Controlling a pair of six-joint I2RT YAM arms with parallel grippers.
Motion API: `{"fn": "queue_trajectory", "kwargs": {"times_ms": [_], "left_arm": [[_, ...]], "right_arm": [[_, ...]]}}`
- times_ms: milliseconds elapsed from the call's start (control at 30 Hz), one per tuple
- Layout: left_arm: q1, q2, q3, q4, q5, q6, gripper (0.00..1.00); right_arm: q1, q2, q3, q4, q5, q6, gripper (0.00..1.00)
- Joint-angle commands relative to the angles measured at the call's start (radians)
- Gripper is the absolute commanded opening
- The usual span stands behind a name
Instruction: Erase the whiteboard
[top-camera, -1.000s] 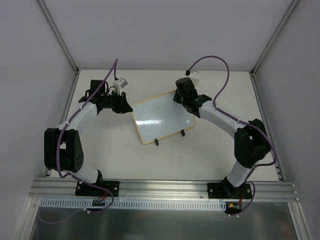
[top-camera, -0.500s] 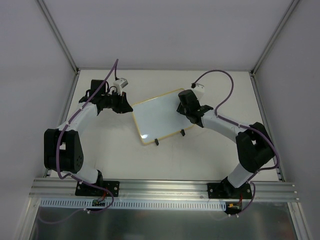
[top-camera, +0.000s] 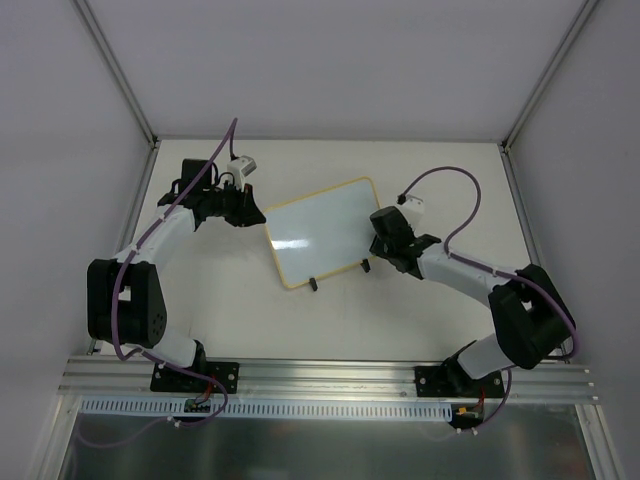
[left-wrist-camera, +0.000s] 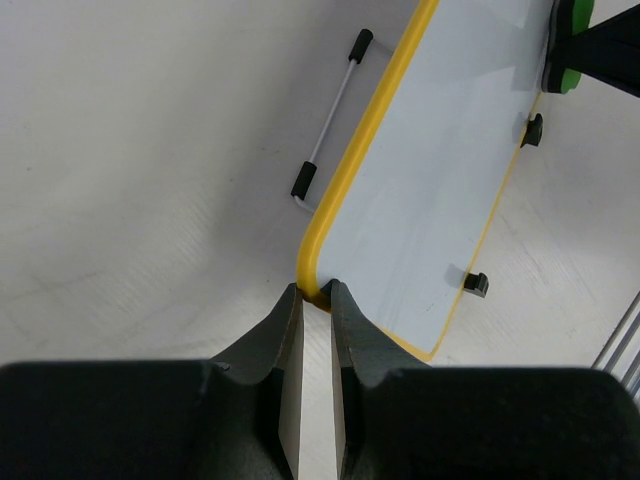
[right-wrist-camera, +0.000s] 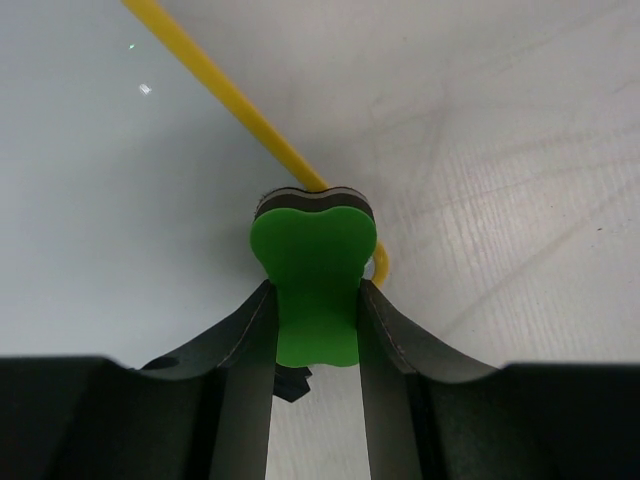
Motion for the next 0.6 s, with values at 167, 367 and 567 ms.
{"fn": "queue_trajectory", "kwargs": {"times_ms": [167, 367, 567], "left_arm": [[-0.020, 0.016, -0.010, -0.069, -0.085, 0.067, 0.00], [-0.020, 0.016, -0.001, -0.069, -0.087, 0.056, 0.00], [-0.020, 0.010, 0.010, -0.070, -0.098, 0.041, 0.07]], "right_arm": [[-0.032, -0.189, 0.008, -0.076, 0.087, -0.181, 0.00], [-0.213, -0.238, -0.032, -0.146, 0.052, -0.178, 0.02], [-0.402, -0.140, -0.006, -0.169, -0.064, -0.141, 0.09]]}}
